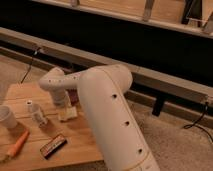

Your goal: Wipe the white sponge on the table

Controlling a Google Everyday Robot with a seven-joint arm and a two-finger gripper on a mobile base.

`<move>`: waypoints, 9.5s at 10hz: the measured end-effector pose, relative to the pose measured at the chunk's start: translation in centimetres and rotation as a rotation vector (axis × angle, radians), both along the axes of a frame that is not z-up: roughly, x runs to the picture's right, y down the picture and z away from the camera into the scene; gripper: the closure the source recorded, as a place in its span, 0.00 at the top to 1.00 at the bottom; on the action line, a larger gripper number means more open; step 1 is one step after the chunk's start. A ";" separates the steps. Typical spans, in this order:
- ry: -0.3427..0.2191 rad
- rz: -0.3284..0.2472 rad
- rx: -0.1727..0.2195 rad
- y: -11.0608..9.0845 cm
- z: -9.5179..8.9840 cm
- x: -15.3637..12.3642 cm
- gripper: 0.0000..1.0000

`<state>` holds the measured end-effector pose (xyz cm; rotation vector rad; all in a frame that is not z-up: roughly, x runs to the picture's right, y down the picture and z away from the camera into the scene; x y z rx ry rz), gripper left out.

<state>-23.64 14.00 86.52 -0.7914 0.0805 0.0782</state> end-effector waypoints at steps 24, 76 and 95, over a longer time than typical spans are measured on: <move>0.160 0.033 0.004 1.9 1.7 2.0 0.00; 0.604 0.643 0.018 -1.3 2.0 16.0 0.00; 0.449 0.270 0.063 -2.4 4.7 -1.0 0.00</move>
